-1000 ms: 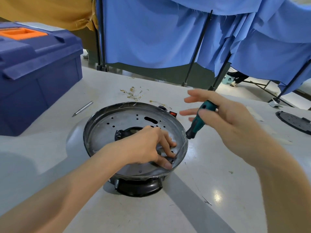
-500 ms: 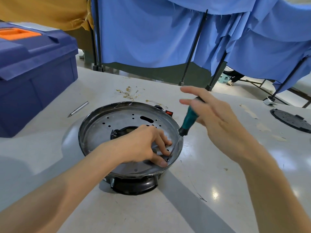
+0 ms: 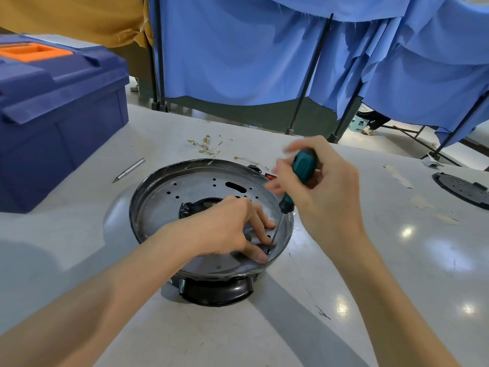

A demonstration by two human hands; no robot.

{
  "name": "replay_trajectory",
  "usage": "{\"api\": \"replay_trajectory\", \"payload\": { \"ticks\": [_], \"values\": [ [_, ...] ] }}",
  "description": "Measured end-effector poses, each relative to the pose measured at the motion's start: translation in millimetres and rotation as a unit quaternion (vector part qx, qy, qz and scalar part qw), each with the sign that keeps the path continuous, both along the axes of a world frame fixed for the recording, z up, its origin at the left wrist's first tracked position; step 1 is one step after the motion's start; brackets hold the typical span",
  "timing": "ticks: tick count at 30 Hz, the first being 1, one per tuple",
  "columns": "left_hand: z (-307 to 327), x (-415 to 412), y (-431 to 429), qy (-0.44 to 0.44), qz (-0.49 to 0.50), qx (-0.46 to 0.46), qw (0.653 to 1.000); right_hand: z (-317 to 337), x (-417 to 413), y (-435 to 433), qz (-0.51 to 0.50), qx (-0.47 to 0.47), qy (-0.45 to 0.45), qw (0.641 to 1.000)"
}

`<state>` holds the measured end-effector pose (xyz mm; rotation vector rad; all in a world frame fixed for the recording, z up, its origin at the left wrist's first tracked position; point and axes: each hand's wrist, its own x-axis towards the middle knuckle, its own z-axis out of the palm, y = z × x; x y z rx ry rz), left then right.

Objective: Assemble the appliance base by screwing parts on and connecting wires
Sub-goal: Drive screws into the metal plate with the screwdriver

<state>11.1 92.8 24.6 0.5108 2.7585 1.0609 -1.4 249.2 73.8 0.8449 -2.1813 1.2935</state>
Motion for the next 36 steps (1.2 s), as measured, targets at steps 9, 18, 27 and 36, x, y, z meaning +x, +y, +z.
{"api": "replay_trajectory", "payload": {
  "ticks": [9,18,27,36],
  "values": [
    [-2,-2,0,0.006,-0.007,-0.001,1.000,30,1,33,0.134,0.136,-0.106,0.976],
    [-2,-2,1,0.008,-0.002,-0.013,1.000,12,-3,5,-0.141,0.079,0.037,0.986],
    [0,-2,5,-0.071,0.024,0.030,0.997,24,8,24,0.157,0.120,-0.136,0.971],
    [9,1,11,-0.036,0.010,-0.049,0.998,22,0,12,-0.041,0.102,-0.014,0.994]
  ]
}}
